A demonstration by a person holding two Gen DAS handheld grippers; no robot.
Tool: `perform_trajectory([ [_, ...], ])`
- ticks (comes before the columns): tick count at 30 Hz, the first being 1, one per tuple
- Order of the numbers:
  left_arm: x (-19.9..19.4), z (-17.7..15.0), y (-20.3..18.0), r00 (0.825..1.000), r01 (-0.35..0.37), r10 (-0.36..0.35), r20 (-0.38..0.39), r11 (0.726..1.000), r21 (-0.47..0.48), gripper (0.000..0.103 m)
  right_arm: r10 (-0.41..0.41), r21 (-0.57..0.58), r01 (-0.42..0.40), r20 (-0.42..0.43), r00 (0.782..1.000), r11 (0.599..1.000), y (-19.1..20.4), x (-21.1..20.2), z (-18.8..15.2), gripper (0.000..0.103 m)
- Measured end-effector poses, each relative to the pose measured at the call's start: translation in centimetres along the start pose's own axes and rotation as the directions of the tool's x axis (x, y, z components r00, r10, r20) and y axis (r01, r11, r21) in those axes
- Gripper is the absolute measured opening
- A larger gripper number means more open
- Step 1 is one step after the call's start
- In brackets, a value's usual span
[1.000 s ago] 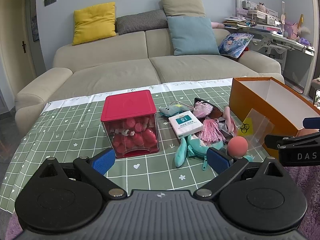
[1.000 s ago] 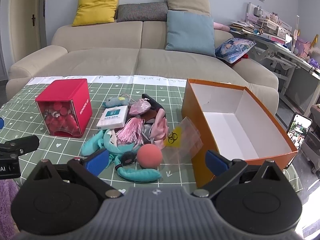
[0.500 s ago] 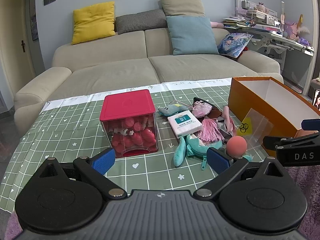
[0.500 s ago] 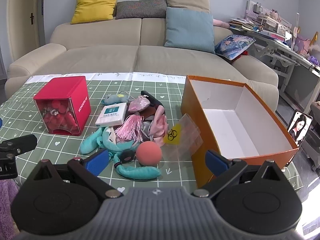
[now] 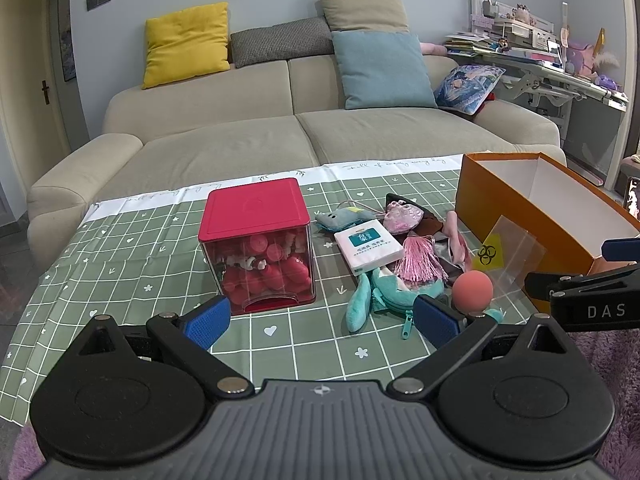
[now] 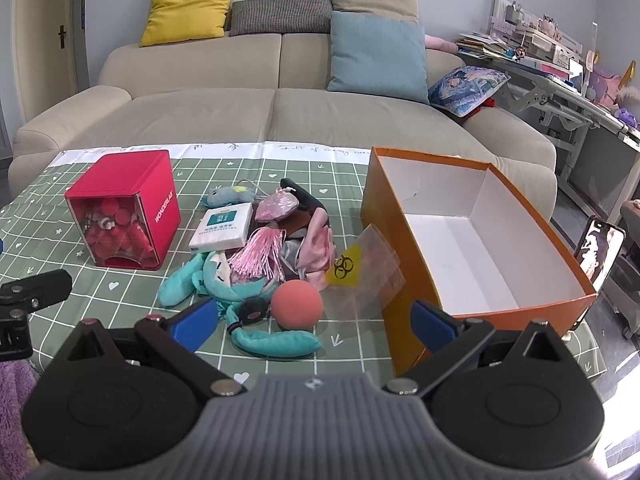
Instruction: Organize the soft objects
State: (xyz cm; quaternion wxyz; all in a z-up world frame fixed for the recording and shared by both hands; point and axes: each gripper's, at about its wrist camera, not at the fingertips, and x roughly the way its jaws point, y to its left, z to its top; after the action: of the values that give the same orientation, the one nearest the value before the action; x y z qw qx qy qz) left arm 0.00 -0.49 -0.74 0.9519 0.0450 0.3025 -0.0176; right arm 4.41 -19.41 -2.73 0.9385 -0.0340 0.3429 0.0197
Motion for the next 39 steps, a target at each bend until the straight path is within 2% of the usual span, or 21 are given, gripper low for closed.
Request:
perform_trajectory([
  [33,-0.2,-0.4,-0.3,1.000,-0.004,0.004,-0.009,1.000,-0.005,0.103,0.001,-0.004,-0.001,-0.004,1.000,1.000,0.0,0.2,-0.3,0.100],
  [36,0.0,-0.5,-0.2,1.000,0.006,-0.006,-0.018,1.000,-0.014,0.103,0.010,-0.018,-0.010,-0.025,1.000,1.000,0.1,0.8,-0.1,0.100],
  [38,0.5,-0.2,0.3,0.999,0.042,-0.043,-0.033,0.999,-0.032,0.103,0.033,-0.019,-0.034,-0.039,0.999,0.999,0.1,1.1,0.0,0.100],
  [39,0.7,-0.1,0.4,0.998,0.054,-0.056,-0.037,0.998,-0.038,0.099,0.049,-0.017,-0.050,-0.048,0.998,0.999,0.0,1.4,0.1,0.100],
])
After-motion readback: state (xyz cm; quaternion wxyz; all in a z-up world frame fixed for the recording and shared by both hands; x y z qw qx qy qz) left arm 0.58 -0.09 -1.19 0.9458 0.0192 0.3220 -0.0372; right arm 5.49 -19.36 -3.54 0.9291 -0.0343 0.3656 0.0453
